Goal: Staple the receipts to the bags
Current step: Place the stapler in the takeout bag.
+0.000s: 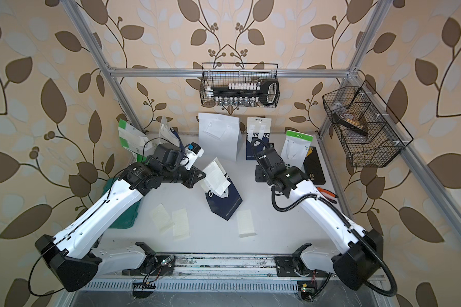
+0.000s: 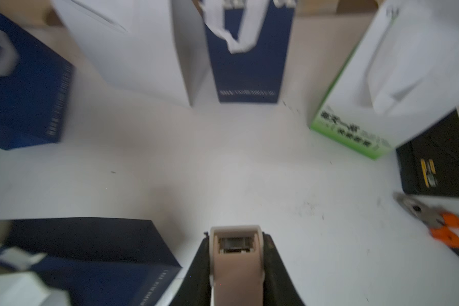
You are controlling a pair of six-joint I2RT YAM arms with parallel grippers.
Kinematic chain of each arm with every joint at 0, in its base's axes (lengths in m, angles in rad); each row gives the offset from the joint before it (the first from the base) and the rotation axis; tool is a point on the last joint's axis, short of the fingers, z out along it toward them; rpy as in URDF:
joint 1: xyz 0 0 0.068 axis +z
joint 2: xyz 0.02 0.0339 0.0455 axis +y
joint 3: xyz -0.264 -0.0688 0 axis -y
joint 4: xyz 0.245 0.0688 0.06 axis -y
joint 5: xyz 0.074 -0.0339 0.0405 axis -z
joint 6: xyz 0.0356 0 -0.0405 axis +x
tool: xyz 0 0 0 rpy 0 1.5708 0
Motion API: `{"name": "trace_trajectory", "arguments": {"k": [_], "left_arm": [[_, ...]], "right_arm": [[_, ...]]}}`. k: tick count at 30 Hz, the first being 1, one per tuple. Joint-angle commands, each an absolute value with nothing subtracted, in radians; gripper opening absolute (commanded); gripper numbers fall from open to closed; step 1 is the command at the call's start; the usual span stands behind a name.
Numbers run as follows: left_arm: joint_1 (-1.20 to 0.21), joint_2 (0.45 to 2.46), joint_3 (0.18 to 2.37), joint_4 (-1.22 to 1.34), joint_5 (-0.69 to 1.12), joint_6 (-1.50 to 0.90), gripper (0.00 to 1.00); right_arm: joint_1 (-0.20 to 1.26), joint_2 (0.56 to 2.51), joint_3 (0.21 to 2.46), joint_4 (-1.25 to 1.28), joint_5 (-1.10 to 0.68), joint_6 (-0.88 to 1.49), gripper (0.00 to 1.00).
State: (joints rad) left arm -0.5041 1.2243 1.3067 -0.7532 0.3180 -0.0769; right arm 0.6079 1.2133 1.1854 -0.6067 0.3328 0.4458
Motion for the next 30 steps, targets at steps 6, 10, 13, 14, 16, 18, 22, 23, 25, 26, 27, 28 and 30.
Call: {"name": "trace_trajectory", "arguments": {"k": [6, 10, 13, 14, 16, 18, 22, 23, 25, 26, 27, 28, 30], "left_arm": [[-0.44, 1.199, 1.307, -0.692, 0.453, -0.171, 0.0], [-0.417, 1.203, 1.309, -0.687, 0.501, -0.208, 0.0], [-0.393, 1.204, 1.31, -0.68, 0.555, -0.241, 0.0], [-0.383, 1.204, 1.309, -0.675, 0.574, -0.254, 0.0], [-0.369, 1.206, 1.308, -0.67, 0.604, -0.272, 0.0], [-0.359, 1.206, 1.307, -0.669, 0.629, -0.28, 0.0], [-0.347, 1.198, 1.304, -0.661, 0.663, -0.295, 0.0], [-0.346, 1.197, 1.302, -0.657, 0.672, -0.297, 0.0], [-0.344, 1.197, 1.302, -0.654, 0.688, -0.3, 0.0], [-0.344, 1.197, 1.302, -0.653, 0.694, -0.3, 0.0], [-0.344, 1.197, 1.304, -0.655, 0.698, -0.3, 0.0], [-0.344, 1.197, 1.304, -0.654, 0.704, -0.301, 0.0], [-0.342, 1.197, 1.305, -0.655, 0.71, -0.301, 0.0]], "right_arm": [[0.824, 1.178, 1.082, 0.122, 0.301, 0.384, 0.0], [0.876, 1.26, 1.09, 0.282, 0.263, 0.433, 0.0], [0.897, 1.298, 1.075, 0.397, 0.262, 0.436, 0.0], [0.899, 1.307, 1.07, 0.43, 0.256, 0.44, 0.0], [0.909, 1.324, 1.062, 0.482, 0.256, 0.435, 0.0], [0.916, 1.34, 1.066, 0.499, 0.264, 0.428, 0.0], [0.92, 1.363, 1.068, 0.527, 0.266, 0.415, 0.0], [0.92, 1.37, 1.07, 0.534, 0.265, 0.409, 0.0], [0.921, 1.383, 1.08, 0.535, 0.261, 0.401, 0.0], [0.921, 1.391, 1.085, 0.531, 0.26, 0.4, 0.0], [0.921, 1.397, 1.087, 0.53, 0.258, 0.397, 0.0], [0.921, 1.404, 1.091, 0.526, 0.254, 0.396, 0.0], [0.923, 1.415, 1.098, 0.512, 0.251, 0.395, 0.0]]}}
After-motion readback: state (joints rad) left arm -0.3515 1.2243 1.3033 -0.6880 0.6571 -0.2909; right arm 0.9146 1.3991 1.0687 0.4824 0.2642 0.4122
